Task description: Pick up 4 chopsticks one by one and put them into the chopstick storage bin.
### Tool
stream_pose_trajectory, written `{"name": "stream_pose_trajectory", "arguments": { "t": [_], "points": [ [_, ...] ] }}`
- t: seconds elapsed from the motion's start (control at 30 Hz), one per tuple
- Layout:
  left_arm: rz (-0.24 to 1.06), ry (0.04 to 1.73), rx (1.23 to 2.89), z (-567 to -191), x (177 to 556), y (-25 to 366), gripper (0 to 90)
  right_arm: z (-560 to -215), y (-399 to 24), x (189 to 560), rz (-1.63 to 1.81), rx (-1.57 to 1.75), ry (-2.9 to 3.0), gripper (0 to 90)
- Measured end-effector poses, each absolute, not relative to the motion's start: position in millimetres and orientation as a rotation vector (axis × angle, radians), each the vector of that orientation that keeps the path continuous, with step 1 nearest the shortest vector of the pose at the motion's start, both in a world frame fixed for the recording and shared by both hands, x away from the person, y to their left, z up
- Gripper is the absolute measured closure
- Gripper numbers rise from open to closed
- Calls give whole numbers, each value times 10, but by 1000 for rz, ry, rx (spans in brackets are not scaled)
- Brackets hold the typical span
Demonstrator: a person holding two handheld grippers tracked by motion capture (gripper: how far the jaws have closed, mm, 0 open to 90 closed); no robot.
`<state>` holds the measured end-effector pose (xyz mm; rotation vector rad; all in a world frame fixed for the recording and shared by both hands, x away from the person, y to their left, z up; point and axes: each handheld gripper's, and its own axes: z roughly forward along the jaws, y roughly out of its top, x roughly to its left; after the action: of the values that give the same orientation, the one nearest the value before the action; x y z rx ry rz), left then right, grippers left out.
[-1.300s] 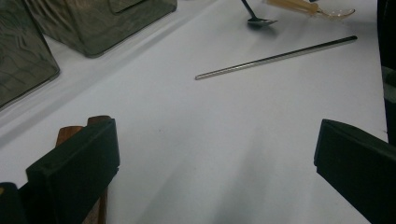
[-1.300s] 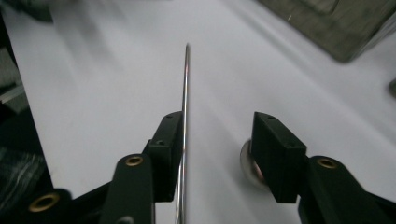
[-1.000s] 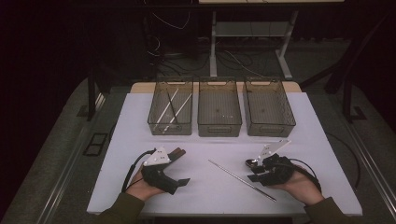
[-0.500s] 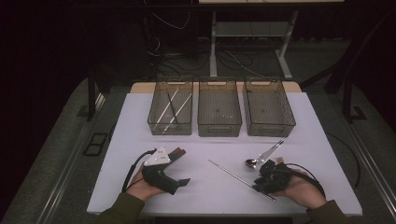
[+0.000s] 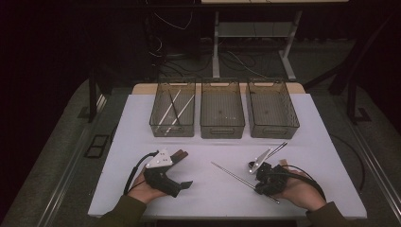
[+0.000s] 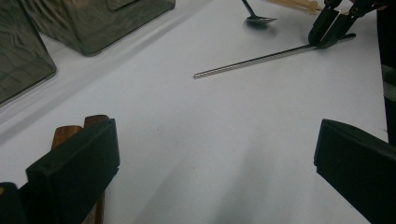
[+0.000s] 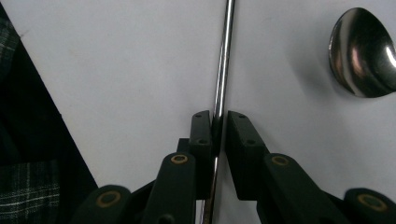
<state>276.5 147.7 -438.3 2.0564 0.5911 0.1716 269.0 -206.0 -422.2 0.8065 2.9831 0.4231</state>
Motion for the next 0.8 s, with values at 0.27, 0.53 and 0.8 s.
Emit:
{"name": "stream_pose_trajectory", "arguments": {
  "t": [0.27,0.53,0.8],
  "points": [
    [173,588,2059,-4383,2765,1474,0,-4199,-1936,2674,303,783,2984,848],
    [173,588,2056,-4382,2764,1476,0,-4205,-2020,2714,377,819,2993,850],
    [177,579,2064,-4377,2765,1480,0,-4168,-2115,2765,574,876,2963,850]
  ]
}}
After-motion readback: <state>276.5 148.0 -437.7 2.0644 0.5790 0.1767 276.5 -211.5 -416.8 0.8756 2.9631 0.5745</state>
